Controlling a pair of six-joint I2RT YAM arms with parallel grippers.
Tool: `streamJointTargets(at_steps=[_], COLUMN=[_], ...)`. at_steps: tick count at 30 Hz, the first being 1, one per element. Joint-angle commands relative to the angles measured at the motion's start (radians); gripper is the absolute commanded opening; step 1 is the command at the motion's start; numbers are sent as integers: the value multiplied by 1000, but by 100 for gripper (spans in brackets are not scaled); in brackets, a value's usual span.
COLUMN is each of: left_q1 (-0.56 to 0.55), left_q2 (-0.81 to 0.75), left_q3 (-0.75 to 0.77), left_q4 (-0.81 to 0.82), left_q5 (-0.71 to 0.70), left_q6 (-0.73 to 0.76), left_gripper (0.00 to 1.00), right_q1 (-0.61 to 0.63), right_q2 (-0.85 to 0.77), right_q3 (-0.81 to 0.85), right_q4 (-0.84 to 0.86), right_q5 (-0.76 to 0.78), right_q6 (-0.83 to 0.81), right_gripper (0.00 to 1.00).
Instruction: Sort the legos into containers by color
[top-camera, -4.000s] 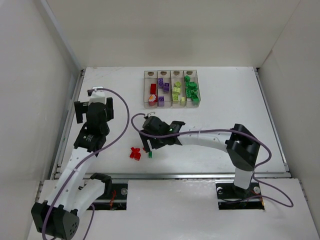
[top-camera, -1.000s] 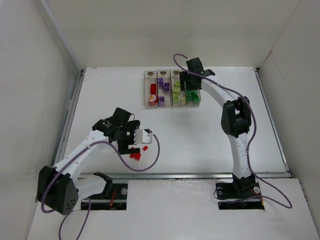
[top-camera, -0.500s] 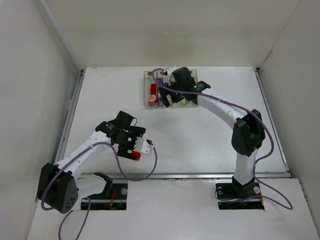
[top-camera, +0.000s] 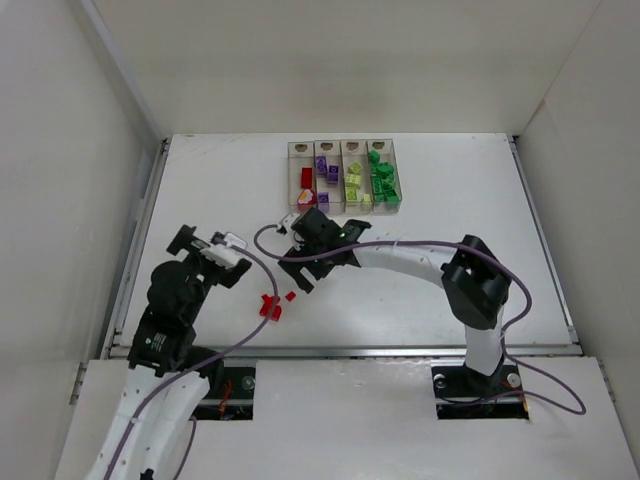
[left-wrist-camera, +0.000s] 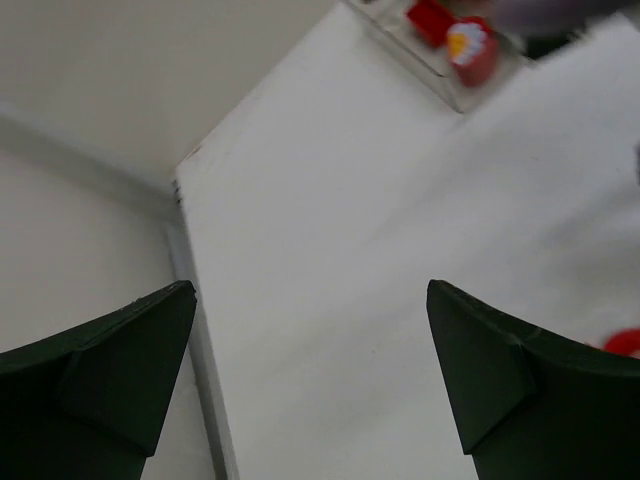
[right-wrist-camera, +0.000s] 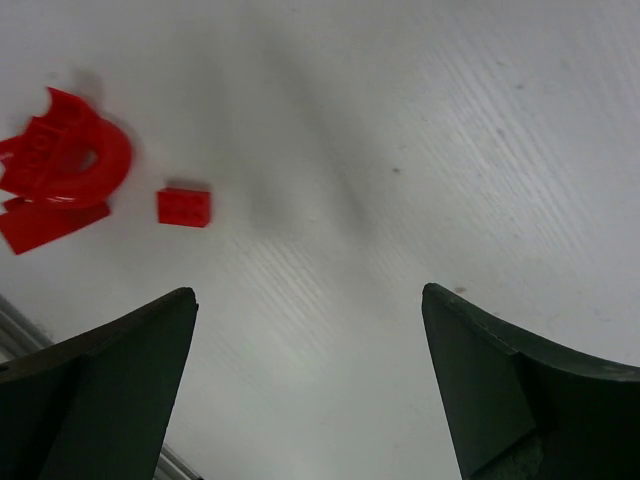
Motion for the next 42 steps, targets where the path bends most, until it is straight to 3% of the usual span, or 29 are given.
streamJointTargets(at_steps=[1, 7, 15, 21, 28, 31, 38, 42], left_q1=[5, 5, 5, 5, 5, 5, 5, 5], left_q2=[-64, -65, -135, -135, -135, -135, -124, -105], left_q3=[-30, 78, 111, 111, 111, 111, 111, 111], left_q4=[124, -31, -93, -83, -83, -83, -83, -74], left_q5=[-287, -406, -375, -346, -337, -337, -326, -335], left_q6=[-229, -355, -415, -424, -424, -415, -415, -415], left_gripper=[100, 100, 100, 100, 100, 100, 100, 100], right_q1=[68, 161, 180, 180, 180, 180, 163, 90], right_q2=[18, 87, 153, 205, 216, 181, 135, 110], right_q3=[-3, 45, 63, 109, 135, 125, 115, 181], right_q4=[86, 97, 132, 106, 86, 77, 59, 39], right_q5=[9, 45, 77, 167, 133, 111, 111, 111], right_q6=[63, 126, 236, 245, 235, 235, 235, 235], right_gripper=[99, 93, 71, 63, 35, 35, 18, 18])
